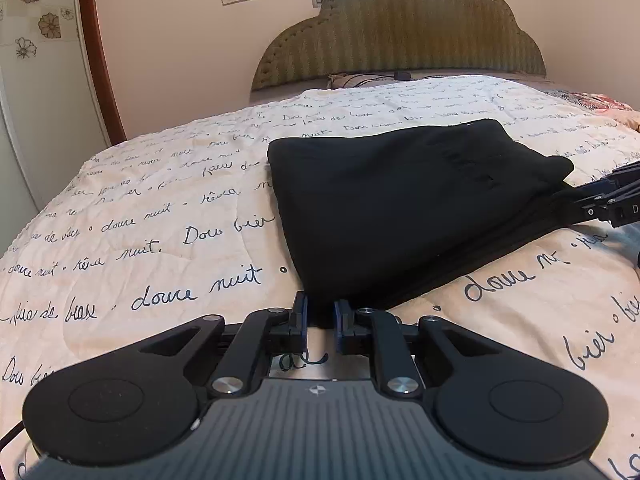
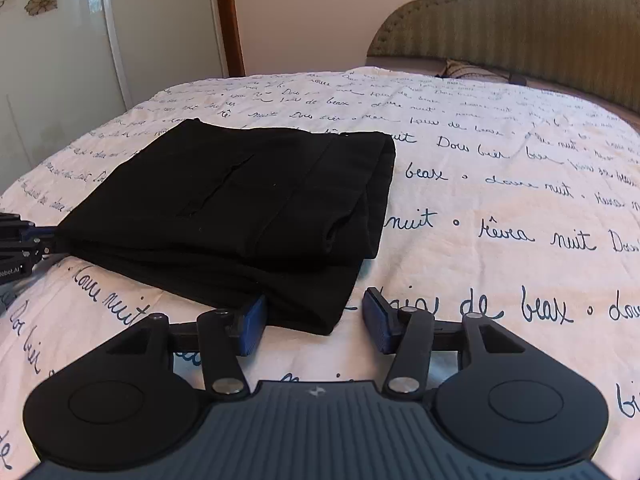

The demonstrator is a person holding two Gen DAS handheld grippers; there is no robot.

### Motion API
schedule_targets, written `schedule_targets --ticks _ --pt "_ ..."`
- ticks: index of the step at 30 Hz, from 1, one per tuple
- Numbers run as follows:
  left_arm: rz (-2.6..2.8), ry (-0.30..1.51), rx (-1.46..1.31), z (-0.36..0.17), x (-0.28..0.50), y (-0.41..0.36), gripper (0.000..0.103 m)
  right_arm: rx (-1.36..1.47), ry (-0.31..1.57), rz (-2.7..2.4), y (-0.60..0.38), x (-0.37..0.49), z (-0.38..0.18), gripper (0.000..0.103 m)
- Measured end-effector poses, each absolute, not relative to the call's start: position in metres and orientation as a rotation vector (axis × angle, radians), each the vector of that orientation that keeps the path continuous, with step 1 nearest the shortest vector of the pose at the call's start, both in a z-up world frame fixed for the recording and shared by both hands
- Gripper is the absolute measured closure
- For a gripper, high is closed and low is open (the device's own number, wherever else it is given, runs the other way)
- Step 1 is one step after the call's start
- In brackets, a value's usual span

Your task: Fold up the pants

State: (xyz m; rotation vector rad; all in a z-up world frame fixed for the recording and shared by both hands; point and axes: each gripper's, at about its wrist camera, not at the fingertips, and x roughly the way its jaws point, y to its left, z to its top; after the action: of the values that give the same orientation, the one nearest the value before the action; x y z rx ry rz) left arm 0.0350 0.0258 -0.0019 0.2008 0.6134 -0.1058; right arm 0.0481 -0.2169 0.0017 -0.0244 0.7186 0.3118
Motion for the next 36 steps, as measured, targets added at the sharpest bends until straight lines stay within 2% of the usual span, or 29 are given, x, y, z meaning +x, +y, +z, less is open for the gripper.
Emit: schedule_targets --ticks 2,4,7,9,10,14,20,25,29,31,32,33,34,36 --pt "-0.115 0.609 0.192 0.003 0.032 0.028 0.081 0.037 0.737 0.329 -0.224 0.049 0.005 0.048" --pt "-0.121 0.596 0.168 0.013 0.023 0.033 0.065 0.171 0.745 0.347 -0.242 0.048 0.015 0.047" --pt "-0.133 0.537 0.127 0.034 0.01 0.043 0.054 0.414 0.655 0.365 -0.276 0.038 0.037 0.042" --pt "-0.141 0.499 0.079 0.048 0.013 0.044 0.053 0.514 0.585 0.376 -0.287 0.038 0.05 0.03" --pt "-0.149 0.487 0.063 0.053 0.02 0.041 0.052 0.537 0.57 0.388 -0.285 0.043 0.055 0.028" --pt "-0.2 0.469 0.036 0.054 0.06 0.014 0.052 0.51 0.582 0.443 -0.25 0.079 0.06 0.028" --pt "-0.139 0.663 0.044 0.021 0.127 -0.013 0.052 0.306 0.699 0.36 -0.193 0.131 0.034 0.029" --pt "-0.148 0.623 0.038 0.002 0.125 -0.008 0.05 0.177 0.697 0.364 -0.184 0.127 0.009 0.029" --pt "-0.119 0.625 0.049 0.014 0.117 -0.009 0.052 0.163 0.723 0.337 -0.182 0.129 0.029 0.028" --pt "-0.124 0.584 0.031 0.028 0.107 -0.007 0.05 0.227 0.64 0.295 -0.188 0.121 0.047 0.028" --pt "-0.118 0.556 0.032 0.033 0.105 -0.007 0.049 0.248 0.592 0.307 -0.189 0.117 0.054 0.026" --pt "-0.11 0.541 0.041 0.036 0.105 -0.009 0.044 0.246 0.569 0.325 -0.185 0.116 0.057 0.017" --pt "-0.106 0.537 0.054 0.037 0.108 -0.012 0.038 0.219 0.57 0.334 -0.177 0.12 0.059 0.013" --pt "-0.084 0.555 0.064 0.035 0.122 -0.018 0.037 0.115 0.601 0.314 -0.153 0.13 0.052 0.011"
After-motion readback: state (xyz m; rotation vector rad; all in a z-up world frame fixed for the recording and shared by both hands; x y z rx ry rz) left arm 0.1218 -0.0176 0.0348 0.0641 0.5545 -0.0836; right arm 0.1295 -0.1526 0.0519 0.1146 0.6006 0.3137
